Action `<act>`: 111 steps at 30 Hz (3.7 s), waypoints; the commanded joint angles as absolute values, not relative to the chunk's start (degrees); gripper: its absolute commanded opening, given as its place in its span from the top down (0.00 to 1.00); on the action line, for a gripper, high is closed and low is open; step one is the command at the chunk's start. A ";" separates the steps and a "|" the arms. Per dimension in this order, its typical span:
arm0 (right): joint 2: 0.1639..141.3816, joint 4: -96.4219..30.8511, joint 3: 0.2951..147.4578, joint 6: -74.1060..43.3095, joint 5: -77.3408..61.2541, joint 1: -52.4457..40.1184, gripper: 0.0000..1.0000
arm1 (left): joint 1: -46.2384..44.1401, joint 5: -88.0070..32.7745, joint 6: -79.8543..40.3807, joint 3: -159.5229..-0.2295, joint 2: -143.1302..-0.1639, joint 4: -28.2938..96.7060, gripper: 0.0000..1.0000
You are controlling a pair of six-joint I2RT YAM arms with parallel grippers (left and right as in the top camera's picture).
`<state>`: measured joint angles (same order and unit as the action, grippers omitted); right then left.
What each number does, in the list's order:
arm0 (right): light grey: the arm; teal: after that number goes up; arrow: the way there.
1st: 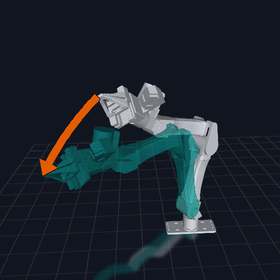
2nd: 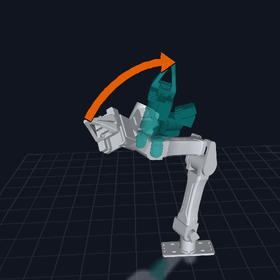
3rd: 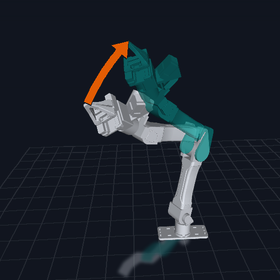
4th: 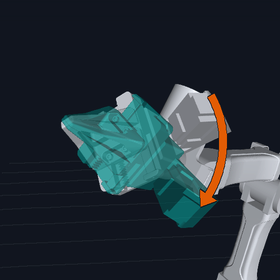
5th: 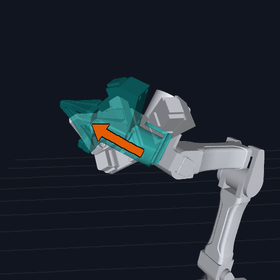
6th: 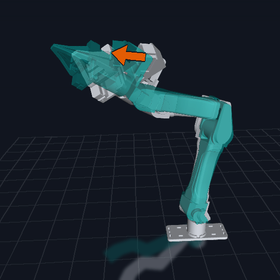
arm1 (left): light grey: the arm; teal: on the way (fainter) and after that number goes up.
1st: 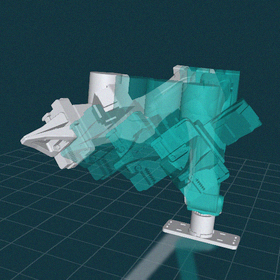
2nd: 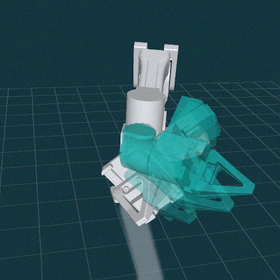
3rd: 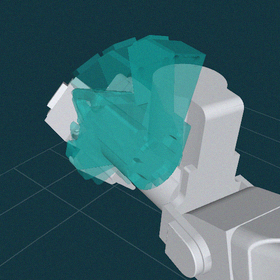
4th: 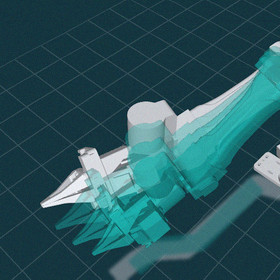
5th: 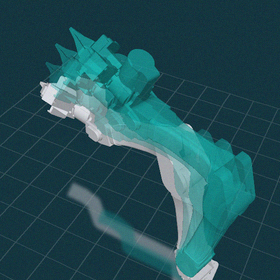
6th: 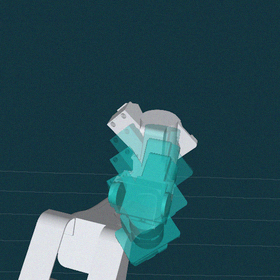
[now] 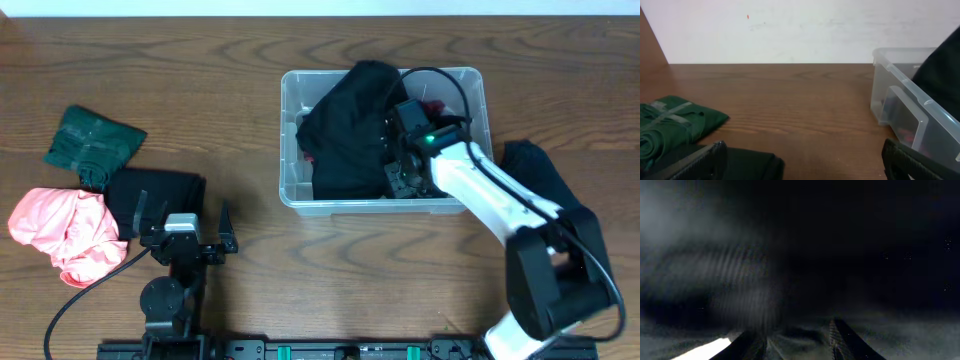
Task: Pack container
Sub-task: 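Lower the black garment into the bin and push it down with the right gripper, then return the right gripper to the remaining dark cloth on the right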
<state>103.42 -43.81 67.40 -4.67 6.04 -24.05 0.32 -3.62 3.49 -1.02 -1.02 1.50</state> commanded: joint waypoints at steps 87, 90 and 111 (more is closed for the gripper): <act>81.58 -51.11 50.85 14.87 19.00 9.15 0.19 | 0.58 -3.88 4.25 -0.23 -1.04 3.70 0.02; 84.55 -48.49 49.89 18.33 16.19 9.17 0.20 | 0.58 -3.88 4.27 -0.23 -1.04 3.70 0.02; 102.78 -32.27 50.28 16.01 18.50 11.92 0.89 | 0.58 -3.88 4.25 -0.23 -1.04 3.68 0.02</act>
<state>99.96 -32.82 51.92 18.90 21.04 11.22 0.32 -3.64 3.49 -1.06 -1.08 1.56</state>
